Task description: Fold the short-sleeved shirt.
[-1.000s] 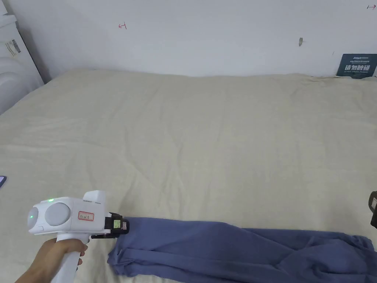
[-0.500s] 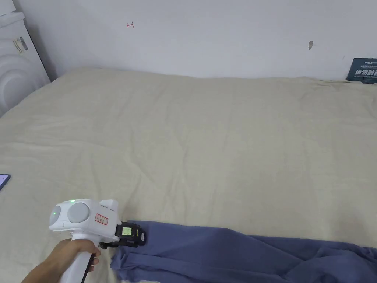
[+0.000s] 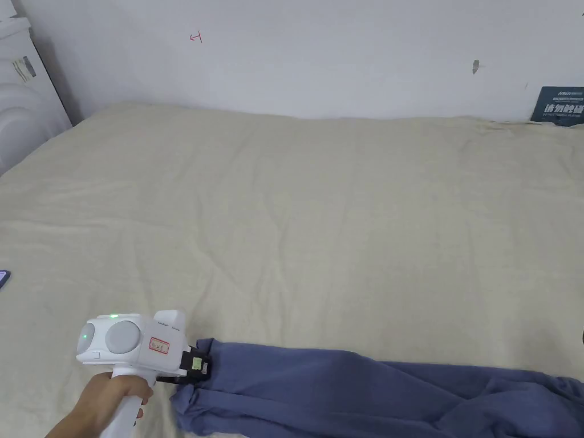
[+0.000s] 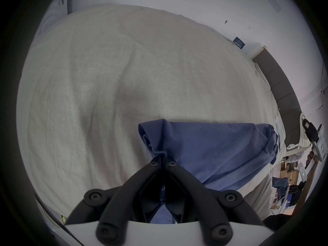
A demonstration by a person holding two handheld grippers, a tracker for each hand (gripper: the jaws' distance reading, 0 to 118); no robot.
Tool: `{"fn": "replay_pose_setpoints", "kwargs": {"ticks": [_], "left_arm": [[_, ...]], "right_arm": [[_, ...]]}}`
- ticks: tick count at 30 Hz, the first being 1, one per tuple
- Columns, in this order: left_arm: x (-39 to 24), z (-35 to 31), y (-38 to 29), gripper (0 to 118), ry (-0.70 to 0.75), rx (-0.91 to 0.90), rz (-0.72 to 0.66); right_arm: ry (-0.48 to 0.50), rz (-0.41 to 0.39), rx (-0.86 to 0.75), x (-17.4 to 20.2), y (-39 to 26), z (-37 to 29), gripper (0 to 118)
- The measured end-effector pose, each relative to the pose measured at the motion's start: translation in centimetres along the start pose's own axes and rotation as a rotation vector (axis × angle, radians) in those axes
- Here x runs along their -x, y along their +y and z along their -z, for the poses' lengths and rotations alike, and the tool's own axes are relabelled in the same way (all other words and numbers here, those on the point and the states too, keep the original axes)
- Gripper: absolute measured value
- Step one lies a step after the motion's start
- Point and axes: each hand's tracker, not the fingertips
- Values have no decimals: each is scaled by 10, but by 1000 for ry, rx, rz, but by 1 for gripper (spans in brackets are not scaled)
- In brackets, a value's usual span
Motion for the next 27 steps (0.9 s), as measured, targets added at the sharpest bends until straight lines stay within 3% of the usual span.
{"fn": "replay_pose_setpoints", "kwargs": {"ticks": [16, 27], "left_arm": [[-3, -83, 8, 0, 44, -99, 9], [27, -111, 8, 0, 126, -121, -65]], "right_arm": [[16, 4, -16, -6, 8, 6, 0], [36, 0, -18, 1, 9, 8, 0]]}}
